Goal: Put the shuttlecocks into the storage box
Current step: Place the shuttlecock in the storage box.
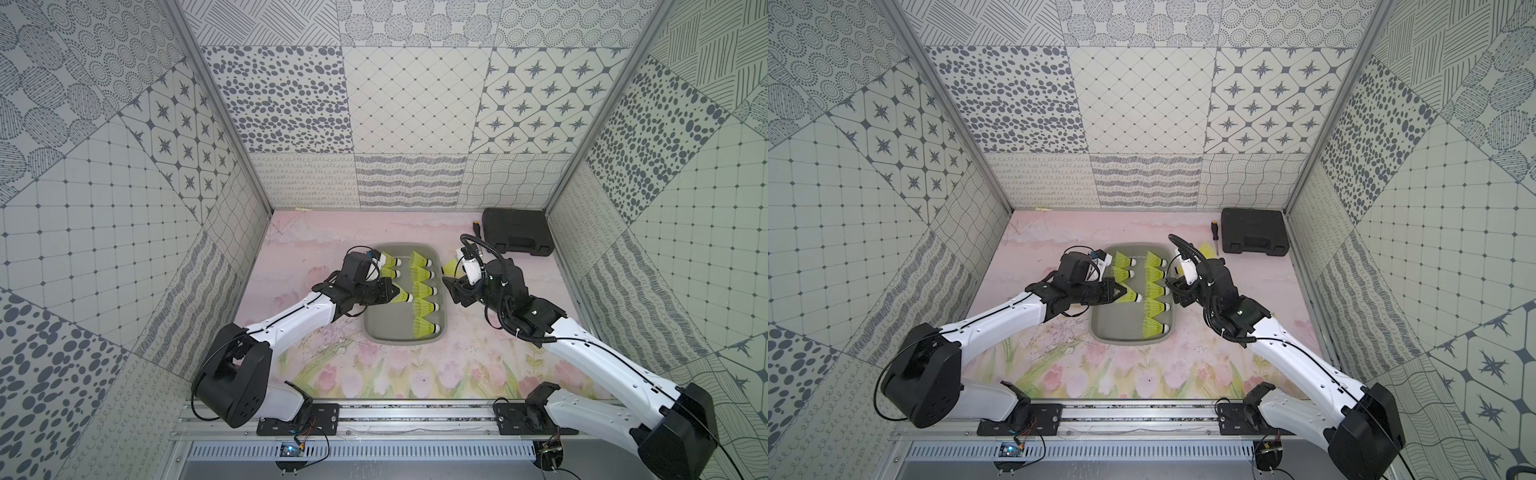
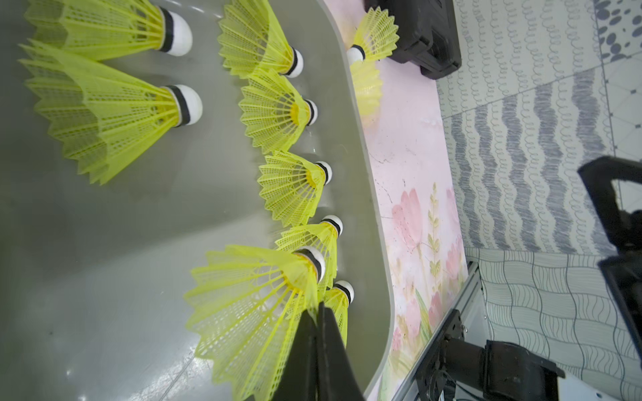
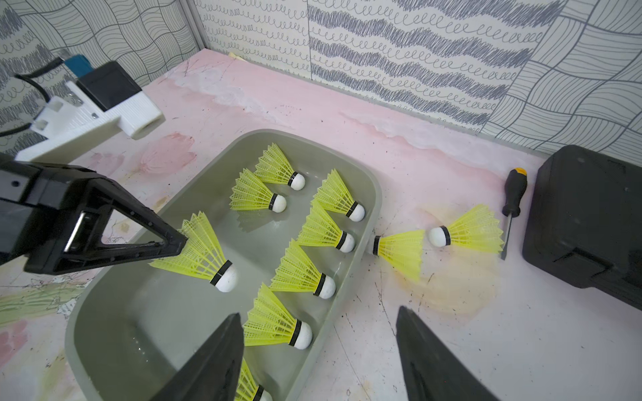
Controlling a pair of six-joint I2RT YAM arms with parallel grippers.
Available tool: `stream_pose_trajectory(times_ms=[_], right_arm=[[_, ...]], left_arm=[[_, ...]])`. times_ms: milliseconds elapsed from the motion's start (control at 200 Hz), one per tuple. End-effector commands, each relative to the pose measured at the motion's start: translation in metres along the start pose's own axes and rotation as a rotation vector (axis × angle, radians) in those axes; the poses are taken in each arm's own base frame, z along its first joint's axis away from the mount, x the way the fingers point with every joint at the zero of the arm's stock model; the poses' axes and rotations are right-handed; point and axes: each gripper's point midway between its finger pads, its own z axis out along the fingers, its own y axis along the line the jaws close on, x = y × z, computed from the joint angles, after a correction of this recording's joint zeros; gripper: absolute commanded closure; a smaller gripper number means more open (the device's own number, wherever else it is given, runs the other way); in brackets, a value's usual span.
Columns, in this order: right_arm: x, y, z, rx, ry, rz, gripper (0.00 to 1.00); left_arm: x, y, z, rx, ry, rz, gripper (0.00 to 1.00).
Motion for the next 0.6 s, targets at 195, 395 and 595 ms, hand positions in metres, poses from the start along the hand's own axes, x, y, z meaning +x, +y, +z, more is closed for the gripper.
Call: stream_pose_trajectory(times_ms=[195, 395, 595], right_arm=[[-0.007, -0.001, 0.001, 0.013, -0.04, 0.019, 0.27], [-0.005, -0.003, 0.002, 0.021, -0.031, 0.015, 0.27], [-0.001, -0.004, 0.004, 0.029, -0.02, 0.013, 0.27]], left_arm=[[-0.03, 0.026, 0.006, -0.077, -0.187, -0.138, 1.0], [-0.03, 0.035, 0.016, -0.052, -0.151, -0.174, 1.0], [-0.032, 0.044, 0.018, -0.061, -0.143, -0.193, 1.0]])
